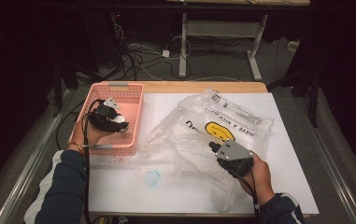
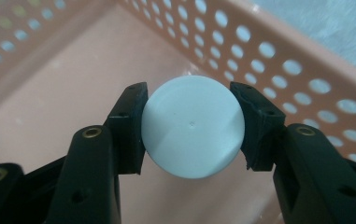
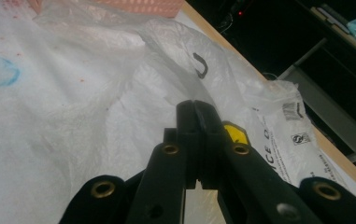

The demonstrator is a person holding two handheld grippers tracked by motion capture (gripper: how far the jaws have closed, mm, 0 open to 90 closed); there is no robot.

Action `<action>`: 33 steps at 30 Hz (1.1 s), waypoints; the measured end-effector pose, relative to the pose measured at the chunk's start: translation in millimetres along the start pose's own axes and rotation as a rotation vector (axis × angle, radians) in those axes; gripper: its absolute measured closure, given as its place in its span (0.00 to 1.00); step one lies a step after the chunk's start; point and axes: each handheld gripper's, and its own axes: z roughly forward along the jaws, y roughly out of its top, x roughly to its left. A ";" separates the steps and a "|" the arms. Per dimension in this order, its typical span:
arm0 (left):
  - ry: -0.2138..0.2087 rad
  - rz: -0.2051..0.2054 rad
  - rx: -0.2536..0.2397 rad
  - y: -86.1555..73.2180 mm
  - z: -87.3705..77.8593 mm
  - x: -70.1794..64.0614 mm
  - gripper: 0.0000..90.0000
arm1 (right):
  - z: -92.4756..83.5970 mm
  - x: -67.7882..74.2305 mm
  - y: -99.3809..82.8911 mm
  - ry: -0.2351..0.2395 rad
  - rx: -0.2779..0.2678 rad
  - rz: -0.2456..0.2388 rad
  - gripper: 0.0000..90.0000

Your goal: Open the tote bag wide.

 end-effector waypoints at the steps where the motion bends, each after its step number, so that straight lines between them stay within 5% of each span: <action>1: 0.007 0.000 -0.032 -1.1 -4.7 -1.7 0.54 | -0.8 -0.1 0.4 -0.005 -0.006 0.002 1.00; 6: 0.052 0.008 -0.120 -3.1 -20.6 -8.5 0.54 | -4.6 -1.3 2.8 -0.038 -0.025 0.003 1.00; 21: -0.011 0.042 -0.353 -12.6 -62.6 -45.8 0.54 | -4.3 -9.2 1.8 -0.058 -0.027 0.029 1.00; 33: -0.095 0.176 -0.435 -1.7 -82.8 -105.6 0.54 | -6.8 -9.2 4.6 -0.081 -0.033 0.021 1.00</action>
